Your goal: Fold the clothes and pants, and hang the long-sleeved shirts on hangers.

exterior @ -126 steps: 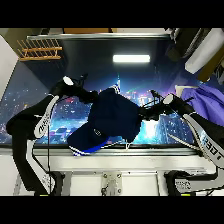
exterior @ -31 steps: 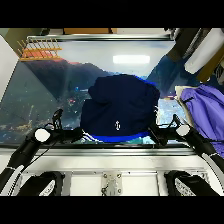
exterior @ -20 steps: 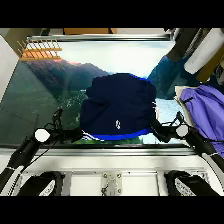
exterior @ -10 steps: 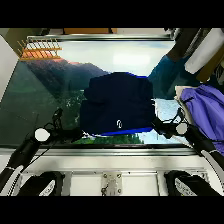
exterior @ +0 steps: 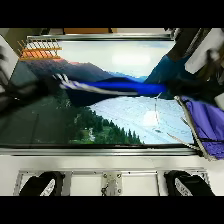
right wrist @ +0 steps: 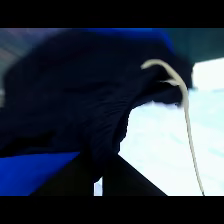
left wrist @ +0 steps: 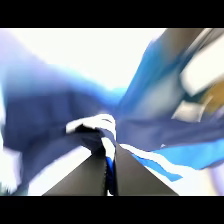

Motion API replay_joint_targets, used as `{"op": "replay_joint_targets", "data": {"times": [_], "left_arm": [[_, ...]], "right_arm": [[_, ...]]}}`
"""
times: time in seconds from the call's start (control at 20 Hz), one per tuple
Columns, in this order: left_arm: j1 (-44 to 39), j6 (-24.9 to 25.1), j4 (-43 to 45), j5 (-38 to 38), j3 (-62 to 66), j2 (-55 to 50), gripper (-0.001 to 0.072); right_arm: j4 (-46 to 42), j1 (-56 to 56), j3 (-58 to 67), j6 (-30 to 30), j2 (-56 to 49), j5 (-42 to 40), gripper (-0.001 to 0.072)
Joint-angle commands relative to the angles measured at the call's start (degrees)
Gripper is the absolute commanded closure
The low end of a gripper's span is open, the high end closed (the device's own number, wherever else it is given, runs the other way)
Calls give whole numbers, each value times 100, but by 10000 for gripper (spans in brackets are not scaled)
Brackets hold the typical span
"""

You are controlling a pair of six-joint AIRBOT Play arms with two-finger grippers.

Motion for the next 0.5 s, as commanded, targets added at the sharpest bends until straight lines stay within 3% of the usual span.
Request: {"op": "replay_joint_targets", "data": {"times": [0.0, 0.25, 0.45], "left_arm": [[142, 11, 44, 96, 1888, 420, 700], [142, 7, 35, 114, 2658, 876, 700], [142, 7, 46, -122, 2761, 584, 700]], "right_arm": [[-44, 7, 1661, -219, 636, 901, 692], [-44, 7, 2006, 435, 1523, 1832, 693], [85, 7, 1998, 1397, 1668, 2905, 693]]}}
